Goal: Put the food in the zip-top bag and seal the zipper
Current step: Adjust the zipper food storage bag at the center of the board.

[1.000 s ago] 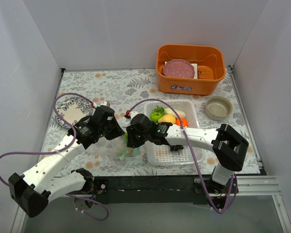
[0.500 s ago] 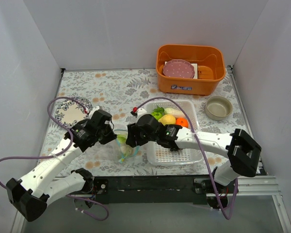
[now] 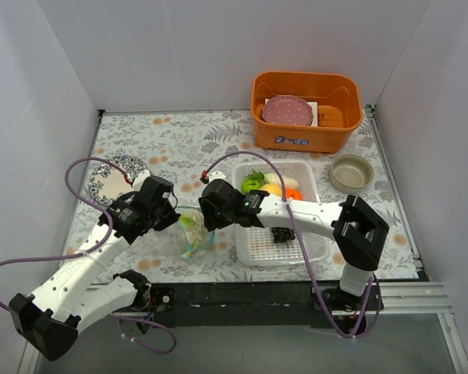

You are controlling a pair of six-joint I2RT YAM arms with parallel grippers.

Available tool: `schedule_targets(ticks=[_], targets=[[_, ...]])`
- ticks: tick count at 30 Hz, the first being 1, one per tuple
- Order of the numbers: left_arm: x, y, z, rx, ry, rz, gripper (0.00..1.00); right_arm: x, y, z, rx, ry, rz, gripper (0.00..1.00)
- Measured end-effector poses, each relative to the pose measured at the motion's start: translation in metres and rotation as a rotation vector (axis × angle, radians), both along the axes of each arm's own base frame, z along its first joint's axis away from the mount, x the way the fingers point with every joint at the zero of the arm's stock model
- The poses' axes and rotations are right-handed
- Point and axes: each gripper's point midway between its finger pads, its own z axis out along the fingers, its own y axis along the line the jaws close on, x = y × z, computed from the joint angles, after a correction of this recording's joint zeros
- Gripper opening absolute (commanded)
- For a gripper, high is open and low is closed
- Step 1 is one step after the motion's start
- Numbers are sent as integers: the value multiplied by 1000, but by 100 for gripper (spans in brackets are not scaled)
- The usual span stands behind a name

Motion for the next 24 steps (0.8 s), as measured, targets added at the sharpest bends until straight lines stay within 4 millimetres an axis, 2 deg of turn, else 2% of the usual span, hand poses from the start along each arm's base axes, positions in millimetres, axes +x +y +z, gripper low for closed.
schedule_targets(ticks=[4, 8, 12, 24], targets=[[2, 6, -1, 11, -1, 17, 0, 9, 5, -12, -72, -5, 0, 49], [3, 9, -2, 18, 1, 24, 0, 10, 1, -21, -122, -7, 12, 47], [5, 12, -2, 22, -3, 29, 0, 12, -2, -23, -141, -7, 19, 47], [5, 9, -9, 6, 7, 10, 0, 29, 5, -31, -50, 30, 51, 46]])
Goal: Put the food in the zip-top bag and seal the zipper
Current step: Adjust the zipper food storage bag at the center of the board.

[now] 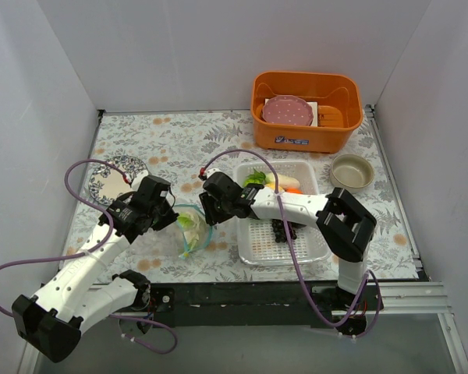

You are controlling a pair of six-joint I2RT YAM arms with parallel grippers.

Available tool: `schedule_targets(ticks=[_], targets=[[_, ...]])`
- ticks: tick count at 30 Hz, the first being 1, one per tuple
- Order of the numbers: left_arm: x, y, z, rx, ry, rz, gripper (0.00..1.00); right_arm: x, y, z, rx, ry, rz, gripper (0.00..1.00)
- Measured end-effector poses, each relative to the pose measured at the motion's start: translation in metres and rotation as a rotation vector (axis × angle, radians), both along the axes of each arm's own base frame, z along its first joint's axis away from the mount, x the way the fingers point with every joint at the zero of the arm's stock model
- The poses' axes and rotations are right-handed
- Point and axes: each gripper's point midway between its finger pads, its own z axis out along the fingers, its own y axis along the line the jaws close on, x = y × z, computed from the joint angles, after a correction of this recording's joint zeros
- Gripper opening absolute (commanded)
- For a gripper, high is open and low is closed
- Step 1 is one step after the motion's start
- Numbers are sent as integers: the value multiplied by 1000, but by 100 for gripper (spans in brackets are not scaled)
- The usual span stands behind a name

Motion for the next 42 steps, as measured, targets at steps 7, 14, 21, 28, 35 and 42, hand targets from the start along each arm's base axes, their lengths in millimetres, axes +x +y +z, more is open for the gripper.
schedule_targets(ticks=[7, 14, 21, 28, 35, 42], targets=[[1, 3, 0, 3, 0, 6, 0, 3, 4, -14, 2, 19, 38, 45], [3, 4, -3, 15, 11, 4, 0, -3, 1, -36, -37, 61, 77, 13], [3, 5, -1, 19, 9, -3, 0, -4, 4, -23, 0, 44, 87, 1], [21, 3, 58, 14, -89, -10, 0, -2, -1, 56, 118, -53, 65, 1], [47, 14, 138, 78, -242, 18, 0, -3, -13, 157, 283, -181, 31, 1], [46, 21, 132, 174, -190, -33, 0, -8, -9, 197, 379, -176, 70, 1]])
